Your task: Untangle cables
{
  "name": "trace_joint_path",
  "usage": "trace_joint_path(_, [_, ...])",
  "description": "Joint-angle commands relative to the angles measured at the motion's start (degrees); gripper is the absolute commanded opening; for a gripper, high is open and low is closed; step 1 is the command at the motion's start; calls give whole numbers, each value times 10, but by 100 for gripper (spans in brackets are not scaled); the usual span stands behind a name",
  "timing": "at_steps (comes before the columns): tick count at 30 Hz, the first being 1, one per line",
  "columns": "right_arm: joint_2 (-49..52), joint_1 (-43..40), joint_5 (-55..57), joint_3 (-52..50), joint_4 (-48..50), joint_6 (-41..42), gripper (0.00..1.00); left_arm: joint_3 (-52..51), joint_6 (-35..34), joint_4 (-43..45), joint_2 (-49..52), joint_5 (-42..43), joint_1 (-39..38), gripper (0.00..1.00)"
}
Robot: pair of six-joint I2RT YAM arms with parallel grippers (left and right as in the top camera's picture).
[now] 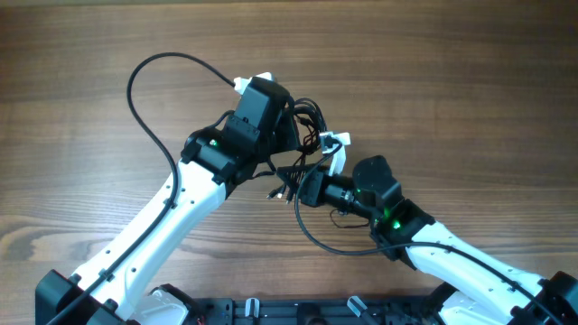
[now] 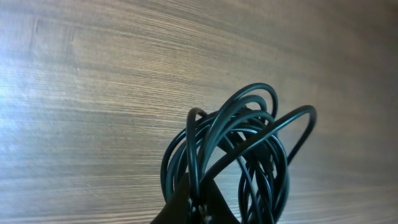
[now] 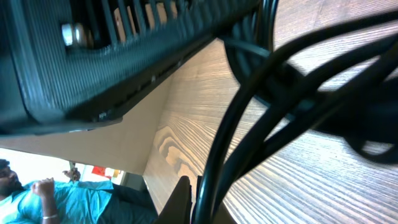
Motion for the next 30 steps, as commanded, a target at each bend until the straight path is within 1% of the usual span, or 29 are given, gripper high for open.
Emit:
trace_joint_path(1, [-10, -42, -48, 6, 10, 35, 5, 1, 121, -6, -13, -4, -4, 4])
trace_joint_path(4, [-10, -91, -113, 6, 59, 87, 5, 1, 157, -5, -13, -5, -3, 4])
trace_joint_path(6, [-10, -110, -121, 6, 88, 110, 5, 1, 160, -5, -13, -4, -4, 4])
trace_joint_path(9, [-9, -115, -47, 6, 91, 138, 4, 1, 160, -6, -13, 10, -5, 4])
trace_joint_path(11, [-9, -115, 1, 6, 92, 140, 4, 1, 160, -9, -13, 14, -5, 4])
trace_joint_path(12, [-9, -115, 28, 6, 92, 157, 5, 1, 160, -10, -13, 14, -5, 4])
trace_joint_path(14, [-9, -115, 70, 6, 91, 186, 5, 1, 159, -12, -13, 33, -5, 4])
trace_joint_path(15, [-9, -115, 94, 6, 91, 186, 5, 1, 160, -12, -13, 52, -5, 4])
trace_joint_path(17, [-9, -115, 130, 6, 91, 170, 5, 1, 158, -12, -13, 75, -5, 4])
trace_joint_path(18, [-9, -115, 158, 6, 91, 139, 5, 1, 158, -14, -13, 83, -5, 4])
trace_joint_path(20, [-9, -115, 190, 6, 91, 104, 5, 1, 155, -21, -13, 83, -5, 4])
trace_joint_path(24, [-9, -115, 217, 6, 91, 26, 5, 1, 152, -24, -13, 101, -5, 4])
trace_joint_path(30, [-1, -115, 223, 6, 91, 19, 5, 1, 151, -24, -13, 175, -5, 4])
